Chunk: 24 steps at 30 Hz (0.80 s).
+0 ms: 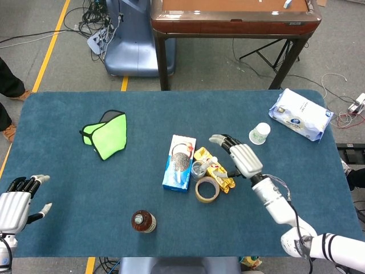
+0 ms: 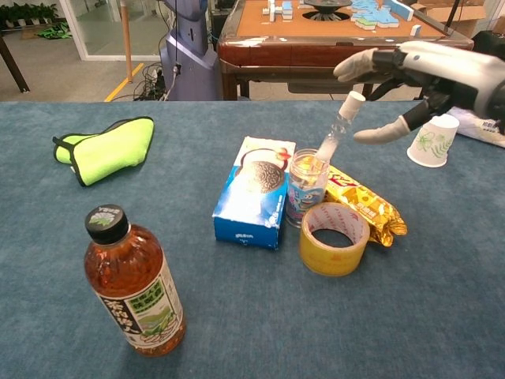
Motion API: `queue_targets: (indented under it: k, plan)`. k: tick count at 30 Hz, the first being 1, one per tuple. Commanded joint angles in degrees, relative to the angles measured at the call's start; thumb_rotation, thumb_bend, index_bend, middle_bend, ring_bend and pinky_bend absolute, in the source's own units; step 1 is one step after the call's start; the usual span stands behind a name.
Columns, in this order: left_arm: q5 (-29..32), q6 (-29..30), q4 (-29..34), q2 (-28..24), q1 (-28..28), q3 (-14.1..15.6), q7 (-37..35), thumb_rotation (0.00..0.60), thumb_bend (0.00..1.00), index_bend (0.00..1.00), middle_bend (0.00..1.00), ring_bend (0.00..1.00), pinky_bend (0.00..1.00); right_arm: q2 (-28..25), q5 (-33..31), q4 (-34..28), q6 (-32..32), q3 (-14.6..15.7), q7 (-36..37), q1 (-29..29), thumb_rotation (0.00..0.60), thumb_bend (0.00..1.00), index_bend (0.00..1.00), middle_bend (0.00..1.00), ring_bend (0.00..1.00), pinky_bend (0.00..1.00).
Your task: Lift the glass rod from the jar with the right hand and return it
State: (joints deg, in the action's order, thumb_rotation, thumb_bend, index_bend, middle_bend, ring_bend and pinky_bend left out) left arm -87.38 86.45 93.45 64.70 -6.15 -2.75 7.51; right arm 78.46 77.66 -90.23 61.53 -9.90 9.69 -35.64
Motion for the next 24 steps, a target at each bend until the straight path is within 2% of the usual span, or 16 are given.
queue_targets:
  k: [1, 5, 11, 19, 24]
  plan:
    - [0.11, -0.09, 0.21, -0.2, -0.14, -0.18, 0.1, 0.6, 0.24, 0.25, 0.25, 0.31, 0.16, -3.52, 0.24, -3.93, 6.7, 0.49, -4.98, 4.52, 0.6, 0.26, 0.17, 0.17, 0.11, 0.19]
    - [0.25, -0.1, 0.45, -0.12, -0.28, -0.39, 0.55, 0.6, 0.24, 0.25, 0.25, 0.31, 0.16, -6.92, 0.06, -7.24, 14.09, 1.97, -12.15, 9.84, 0.6, 0.29, 0.17, 0.23, 0.11, 0.19]
    - [0.32, -0.08, 1.59, -0.07, -0.39, -0.5, 1.64, 0.6, 0.24, 0.25, 0.25, 0.31, 0.16, -12.56, -0.75, -11.62, 20.3, 5.18, -18.27, 16.81, 0.6, 0.29, 0.17, 0.24, 0.11, 0.19]
    - [-0.59, 0.19, 3.42, 0.24, -0.57, -0.3, 3.42, 0.6, 0.24, 0.25, 0.25, 0.31, 0.16, -15.83, 0.7, -13.17, 24.53, 8.94, -17.31, 23.69, 0.6, 0.29, 0.23, 0.25, 0.11, 0.19]
    - [-0.7, 0.16, 4.02, 0.19, -0.53, -0.14, 4.0, 0.6, 0.24, 0.25, 0.25, 0.31, 0.16, -15.52, 1.06, -12.58, 25.52, 9.25, -15.75, 25.8, 0.6, 0.29, 0.24, 0.25, 0.11, 0.19]
